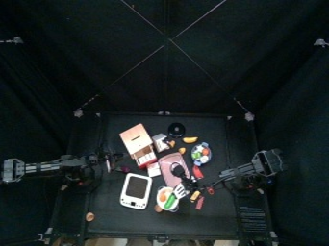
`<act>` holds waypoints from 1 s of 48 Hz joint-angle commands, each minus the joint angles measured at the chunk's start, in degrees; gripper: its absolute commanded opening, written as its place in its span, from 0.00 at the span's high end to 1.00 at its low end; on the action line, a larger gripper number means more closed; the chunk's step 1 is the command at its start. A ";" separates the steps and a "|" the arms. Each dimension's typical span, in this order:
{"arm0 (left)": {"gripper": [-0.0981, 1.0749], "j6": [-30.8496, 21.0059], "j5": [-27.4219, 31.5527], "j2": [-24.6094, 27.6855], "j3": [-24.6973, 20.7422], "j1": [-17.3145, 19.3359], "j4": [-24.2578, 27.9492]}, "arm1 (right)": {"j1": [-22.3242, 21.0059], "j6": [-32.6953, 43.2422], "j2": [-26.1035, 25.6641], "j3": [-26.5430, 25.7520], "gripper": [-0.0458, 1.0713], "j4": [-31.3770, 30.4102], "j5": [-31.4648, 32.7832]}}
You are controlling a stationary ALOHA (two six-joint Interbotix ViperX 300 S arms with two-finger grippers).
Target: Place pot below plate
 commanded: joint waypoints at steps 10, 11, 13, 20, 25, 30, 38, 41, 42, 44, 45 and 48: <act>0.48 -0.09 -0.53 0.18 -1.14 0.00 0.00 | 4.13 0.79 -3.16 6.42 0.72 -4.66 -2.46; 0.48 -0.09 -0.44 0.18 -1.23 0.00 0.00 | 4.31 0.79 -2.99 6.42 0.72 -4.83 -2.46; 0.48 -0.09 -0.44 0.18 -1.23 0.09 0.09 | 4.39 0.79 -2.64 6.33 0.72 -5.19 -2.37; 0.48 -0.09 -0.53 0.18 -1.14 0.00 0.09 | 4.39 0.79 -0.88 6.33 0.72 -5.71 -2.29; 0.48 -0.09 -0.44 0.18 -1.14 0.00 0.00 | 4.31 0.70 0.97 5.98 0.72 -5.62 -2.29; 0.48 -0.09 -0.44 0.18 -1.14 0.00 0.09 | 4.31 0.53 3.16 5.36 0.70 -5.80 -2.29; 0.48 0.00 -0.53 0.18 -1.14 0.00 0.09 | 4.22 0.35 4.92 4.04 0.59 -6.94 -2.20; 0.48 0.00 -0.44 0.18 -1.14 0.00 0.00 | 4.22 0.35 4.92 3.78 0.55 -7.56 -1.76; 0.48 0.00 -0.53 0.18 -1.14 0.09 0.09 | 4.22 0.35 4.83 3.78 0.53 -7.73 -1.67; 0.48 -0.09 -0.44 0.18 -1.14 0.00 0.00 | 4.22 0.53 4.57 3.69 0.51 -7.91 -1.14; 0.48 0.00 -0.44 0.18 -1.14 0.09 0.00 | 4.22 0.62 4.39 3.60 0.50 -8.09 -0.53; 0.48 0.00 -0.44 0.18 -1.14 0.00 0.09 | 4.22 0.62 3.96 3.43 0.47 -8.09 0.70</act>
